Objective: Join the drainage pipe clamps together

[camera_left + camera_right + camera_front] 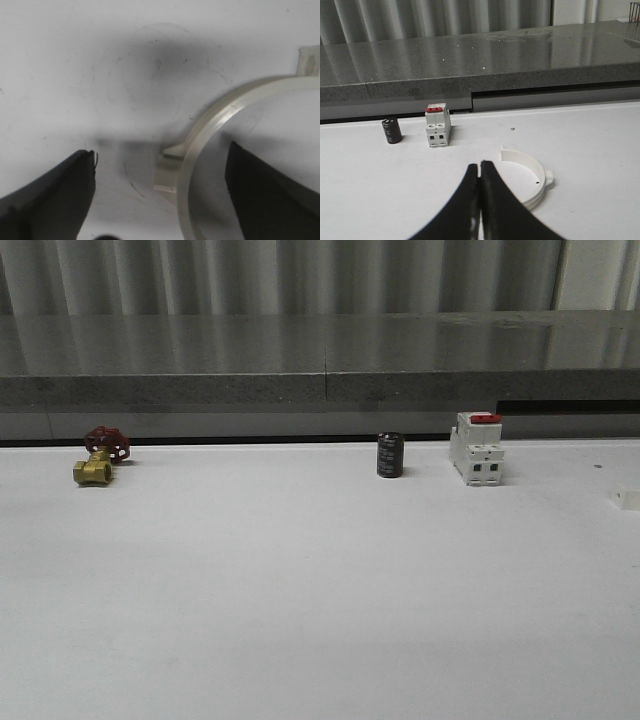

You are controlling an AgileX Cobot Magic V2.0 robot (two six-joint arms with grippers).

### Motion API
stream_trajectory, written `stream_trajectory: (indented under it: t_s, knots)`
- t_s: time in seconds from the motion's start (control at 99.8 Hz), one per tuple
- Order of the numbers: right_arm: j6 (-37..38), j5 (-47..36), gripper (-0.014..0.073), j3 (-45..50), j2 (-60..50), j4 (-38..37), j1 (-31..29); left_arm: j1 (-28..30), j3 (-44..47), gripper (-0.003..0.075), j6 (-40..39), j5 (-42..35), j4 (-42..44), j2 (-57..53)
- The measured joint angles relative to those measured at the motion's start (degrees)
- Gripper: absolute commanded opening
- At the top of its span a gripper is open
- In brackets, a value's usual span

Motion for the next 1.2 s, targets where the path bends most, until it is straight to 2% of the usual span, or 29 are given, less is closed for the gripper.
stream_trajectory:
  t_s: [0.642,0.762,0.882,1.023,1.093,1.203]
  knots:
    - [0.0,0.0,-0.0067,0.0,0.0,0.0,0.0,0.0,-0.1,0.0515,1.2,0.0,0.0,1.0]
    - [0.0,0.0,-0.0067,0.0,0.0,0.0,0.0,0.0,-0.1,0.04,1.2,0.3,0.0,1.1]
    - [0.0,0.0,-0.0067,0.0,0.0,0.0,0.0,0.0,-0.1,0.0209,1.3,0.6,0.0,1.2]
    - [0.0,0.0,-0.0067,0.0,0.0,0.0,0.0,0.0,-0.1,0.0036,1.4,1.2,-0.8,1.2]
    - [0.0,0.0,-0.0067,0.0,0.0,0.0,0.0,0.0,-0.1,-0.0013,1.4,1.2,-1.7,1.2]
    - [0.0,0.0,-0.0067,0.0,0.0,0.0,0.0,0.0,-0.1,-0.002,1.4,1.3,-2.5,1.2]
